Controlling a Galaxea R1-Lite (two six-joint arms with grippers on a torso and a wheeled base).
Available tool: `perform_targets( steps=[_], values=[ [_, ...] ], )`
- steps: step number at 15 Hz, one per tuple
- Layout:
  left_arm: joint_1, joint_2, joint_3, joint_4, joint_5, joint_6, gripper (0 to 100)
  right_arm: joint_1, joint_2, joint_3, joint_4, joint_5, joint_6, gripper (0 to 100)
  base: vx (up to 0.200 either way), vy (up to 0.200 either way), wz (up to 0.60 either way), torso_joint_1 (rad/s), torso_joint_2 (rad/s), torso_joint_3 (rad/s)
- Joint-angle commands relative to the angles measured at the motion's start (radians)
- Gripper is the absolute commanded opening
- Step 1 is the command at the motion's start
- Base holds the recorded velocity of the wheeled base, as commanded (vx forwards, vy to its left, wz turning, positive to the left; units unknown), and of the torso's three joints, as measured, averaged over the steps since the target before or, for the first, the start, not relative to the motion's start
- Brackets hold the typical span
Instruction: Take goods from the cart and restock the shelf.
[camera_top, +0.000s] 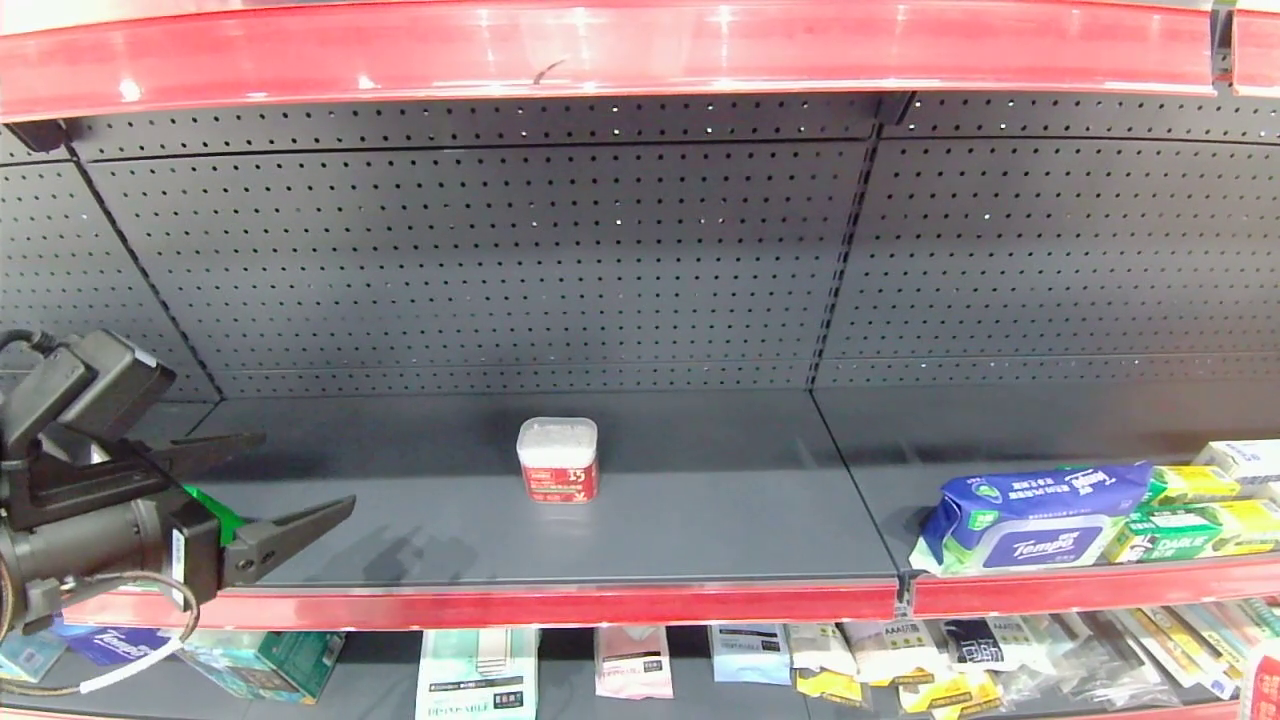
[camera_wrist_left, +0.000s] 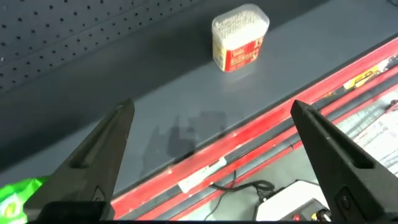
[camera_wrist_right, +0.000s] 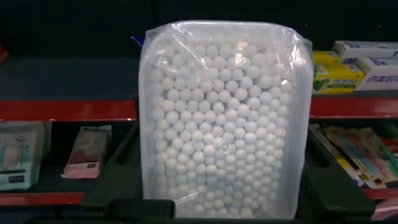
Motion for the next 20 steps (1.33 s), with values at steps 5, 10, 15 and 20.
perform_targets(
  steps=[5,10,15,20],
  values=[
    [0.0,0.107,-0.009,-0.132,-0.062,-0.005,100,-0.191,0.004,-0.001,0.001,-0.085,-0.016,0,0.0,0.0,0.0,0.0,0.0,0.0],
    [0.0,0.127,0.002,-0.164,-0.084,-0.005,100,-0.168,-0.037,0.002,-0.002,0.114,-0.012,0,0.0,0.0,0.0,0.0,0.0,0.0],
    [-0.003,0.167,-0.004,-0.192,-0.091,-0.003,100,-0.197,-0.094,0.0,0.055,0.283,0.008,0,0.0,0.0,0.0,0.0,0.0,0.0],
    [-0.077,0.348,-0.047,-0.371,-0.098,0.004,100,-0.197,-0.094,0.002,0.057,0.245,0.047,0,0.0,0.0,0.0,0.0,0.0,0.0]
  ],
)
